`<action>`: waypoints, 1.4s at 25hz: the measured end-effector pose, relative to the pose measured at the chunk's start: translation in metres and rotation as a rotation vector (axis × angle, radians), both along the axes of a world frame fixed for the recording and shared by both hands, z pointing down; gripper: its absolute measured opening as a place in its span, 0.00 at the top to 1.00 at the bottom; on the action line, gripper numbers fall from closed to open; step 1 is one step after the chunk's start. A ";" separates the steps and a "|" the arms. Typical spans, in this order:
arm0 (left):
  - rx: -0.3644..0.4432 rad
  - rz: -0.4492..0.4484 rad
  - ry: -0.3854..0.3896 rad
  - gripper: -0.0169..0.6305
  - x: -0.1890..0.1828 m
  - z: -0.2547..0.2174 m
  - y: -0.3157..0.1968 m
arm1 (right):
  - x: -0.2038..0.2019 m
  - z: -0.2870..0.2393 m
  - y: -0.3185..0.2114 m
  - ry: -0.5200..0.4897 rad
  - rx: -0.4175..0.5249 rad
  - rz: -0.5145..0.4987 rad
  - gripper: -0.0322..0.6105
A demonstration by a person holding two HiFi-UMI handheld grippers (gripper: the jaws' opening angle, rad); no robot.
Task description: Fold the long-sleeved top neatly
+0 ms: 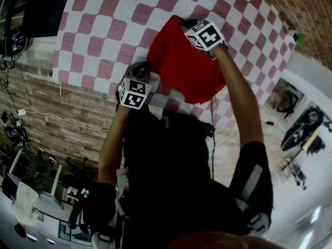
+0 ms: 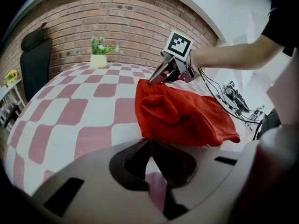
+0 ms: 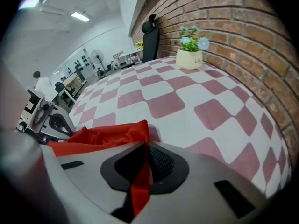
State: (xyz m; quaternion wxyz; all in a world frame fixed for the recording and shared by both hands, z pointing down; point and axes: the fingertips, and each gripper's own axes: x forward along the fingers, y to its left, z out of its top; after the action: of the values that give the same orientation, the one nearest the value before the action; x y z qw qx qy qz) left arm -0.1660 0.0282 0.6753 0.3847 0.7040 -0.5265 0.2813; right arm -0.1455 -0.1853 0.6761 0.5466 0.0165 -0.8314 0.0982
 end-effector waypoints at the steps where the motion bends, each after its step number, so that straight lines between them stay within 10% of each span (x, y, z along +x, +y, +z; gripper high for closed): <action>1: 0.004 0.026 -0.009 0.94 -0.003 0.000 -0.008 | 0.005 -0.002 -0.009 0.000 0.006 0.033 0.91; 16: 0.086 0.611 -0.191 0.94 -0.004 0.002 -0.172 | 0.128 -0.014 -0.113 -0.051 0.002 0.599 0.91; 35: 0.190 1.126 -0.297 0.94 0.141 -0.004 -0.303 | 0.337 -0.020 -0.106 -0.153 -0.047 1.163 0.91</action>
State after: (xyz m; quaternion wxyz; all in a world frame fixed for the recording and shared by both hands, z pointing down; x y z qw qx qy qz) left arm -0.0248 -0.2744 0.6717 0.0337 0.8596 -0.1429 0.4894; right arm 0.1917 -0.2910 0.6559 0.3416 0.4509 -0.7204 0.4012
